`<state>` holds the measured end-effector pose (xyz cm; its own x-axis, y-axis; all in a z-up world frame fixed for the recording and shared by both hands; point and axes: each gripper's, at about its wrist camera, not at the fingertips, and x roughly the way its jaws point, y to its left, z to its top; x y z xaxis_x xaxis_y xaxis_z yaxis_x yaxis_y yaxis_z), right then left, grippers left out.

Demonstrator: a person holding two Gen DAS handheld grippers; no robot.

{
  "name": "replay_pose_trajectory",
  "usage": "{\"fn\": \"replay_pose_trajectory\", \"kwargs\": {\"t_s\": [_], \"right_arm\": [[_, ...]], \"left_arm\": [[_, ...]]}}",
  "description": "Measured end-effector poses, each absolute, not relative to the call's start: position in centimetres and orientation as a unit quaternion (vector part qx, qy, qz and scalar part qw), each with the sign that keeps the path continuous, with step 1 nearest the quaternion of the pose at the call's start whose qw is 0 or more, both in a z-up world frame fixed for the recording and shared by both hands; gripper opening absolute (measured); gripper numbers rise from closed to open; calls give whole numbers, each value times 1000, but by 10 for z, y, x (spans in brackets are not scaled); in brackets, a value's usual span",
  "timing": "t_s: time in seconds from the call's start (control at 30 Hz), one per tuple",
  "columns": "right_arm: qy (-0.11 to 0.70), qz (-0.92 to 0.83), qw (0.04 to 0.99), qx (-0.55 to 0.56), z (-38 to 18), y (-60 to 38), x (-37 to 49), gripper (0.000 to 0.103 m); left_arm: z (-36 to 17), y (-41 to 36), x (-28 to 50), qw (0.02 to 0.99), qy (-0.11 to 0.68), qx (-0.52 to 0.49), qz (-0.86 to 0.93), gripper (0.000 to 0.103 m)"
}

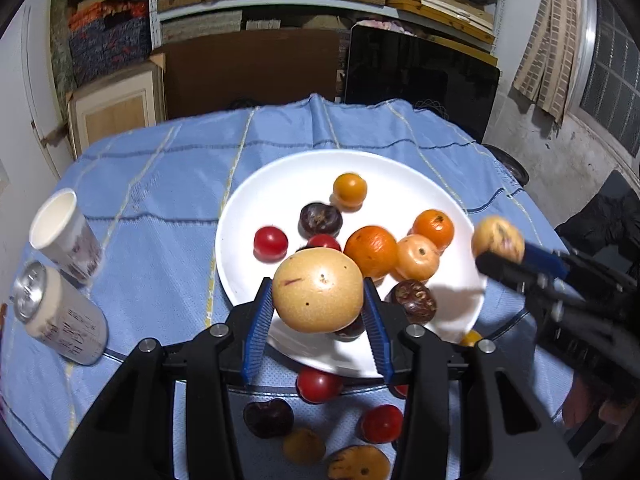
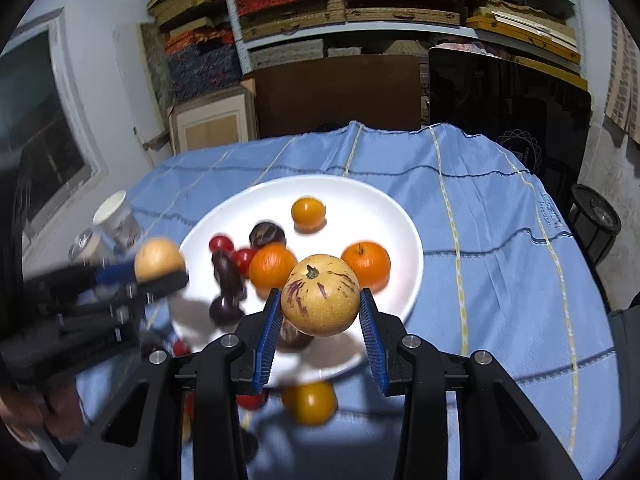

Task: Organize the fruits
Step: 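Carry both pale fruits onto the plate and open both grippers, then grasp a dark brown fruit with the right gripper while the left gripper approaches a pale peach fruit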

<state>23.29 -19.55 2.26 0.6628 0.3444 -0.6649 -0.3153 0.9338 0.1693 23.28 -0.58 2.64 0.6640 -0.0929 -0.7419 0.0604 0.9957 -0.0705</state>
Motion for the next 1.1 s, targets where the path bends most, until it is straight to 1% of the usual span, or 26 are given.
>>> {"fn": "replay_pose_trajectory", "kwargs": {"t_s": [0.07,0.33,0.57,0.6,0.63,0.67,0.73,0.9,1.03,1.1], "right_arm": [[373,181,909,37,21,-194,244,39],[375,161,912,47,13,-173,283,39],[382,164,908,47,7,-158,298,40],[383,162,908,50,7,-157,300,47],[378,154,911,55,9,-158,300,59],[370,147,915,61,11,-160,298,62],[361,147,918,69,15,-163,293,64],[362,153,917,69,21,-176,271,64],[363,144,918,67,22,-196,239,64],[365,140,918,68,21,-207,220,64]], "left_arm": [[19,-4,238,910,412,-24,-48,43],[-2,-4,253,905,423,-9,-37,43],[-5,-9,254,906,421,-8,-41,44],[-4,-9,254,907,420,-8,-40,48],[-3,-9,253,908,417,-7,-36,63],[-1,-9,252,911,412,-6,-31,76],[6,-9,247,919,394,-6,-25,78],[15,-6,241,918,395,-20,-33,78],[24,-6,234,920,390,-21,-31,85],[31,-6,228,921,387,-23,-33,87]]}}
